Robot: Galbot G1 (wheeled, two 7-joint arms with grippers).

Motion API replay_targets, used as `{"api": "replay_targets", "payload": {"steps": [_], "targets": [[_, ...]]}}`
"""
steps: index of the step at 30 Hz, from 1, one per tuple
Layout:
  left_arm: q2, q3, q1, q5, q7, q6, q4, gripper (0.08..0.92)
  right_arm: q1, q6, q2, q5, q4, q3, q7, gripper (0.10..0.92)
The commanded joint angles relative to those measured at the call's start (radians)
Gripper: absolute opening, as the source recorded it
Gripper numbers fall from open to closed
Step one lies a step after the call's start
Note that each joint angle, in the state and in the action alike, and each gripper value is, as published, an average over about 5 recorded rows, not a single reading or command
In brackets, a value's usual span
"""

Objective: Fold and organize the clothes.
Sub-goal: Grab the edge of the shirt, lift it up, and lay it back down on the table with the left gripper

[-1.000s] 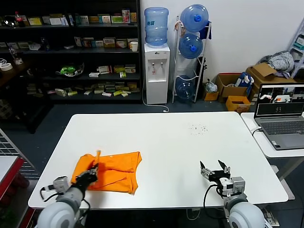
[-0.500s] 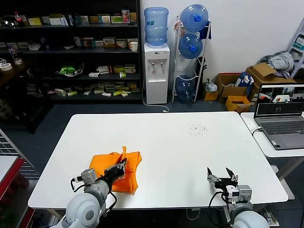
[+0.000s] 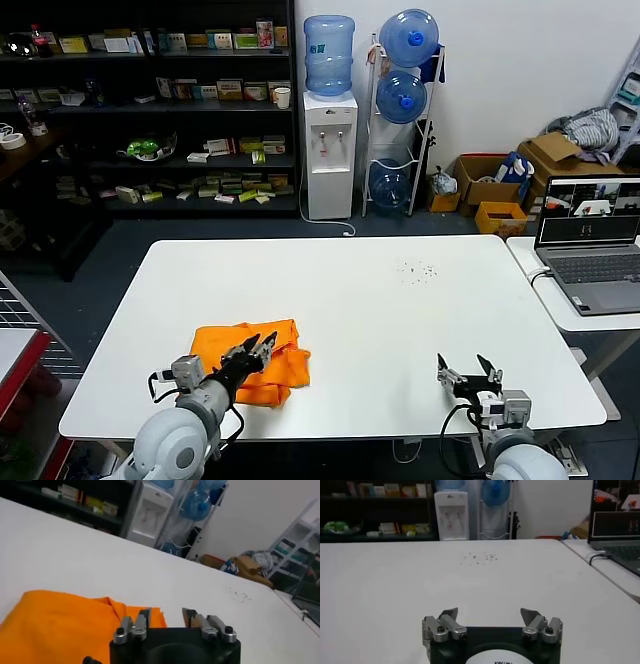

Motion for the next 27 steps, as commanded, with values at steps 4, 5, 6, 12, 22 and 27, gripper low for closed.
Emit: {"api": "replay_targets", "payload": {"steps": [4,5,6,12,22,27], "targets": [[0.279,-0.281,0.157,-0.024,0.116,0.001,0.035,0.627,0.015,0.002,-0.007,0.009,-0.003,-0.013,-0.011,0.823],[0.313,-0.306,0.172,-0.037,0.148,0.001,0.065,0.653,0.017,0.002,-0.008,0.011,-0.003,-0.016,-0.014,0.823],[0.351,-0.327,0.180,-0.051,0.184,0.000,0.103,0.679,0.019,0.003,-0.010,0.012,-0.004,-0.018,-0.018,0.823],[0.456,-0.305,0.150,-0.105,0.338,0.018,0.260,0.809,0.031,0.009,-0.010,0.018,-0.014,-0.033,-0.035,0.823],[0.410,-0.202,0.075,-0.079,0.381,0.045,0.265,0.823,0.028,0.008,-0.009,0.017,-0.012,-0.030,-0.034,0.823],[0.399,-0.160,0.063,-0.076,0.380,0.050,0.267,0.823,0.022,0.009,-0.007,0.015,-0.013,-0.025,-0.034,0.823]]}}
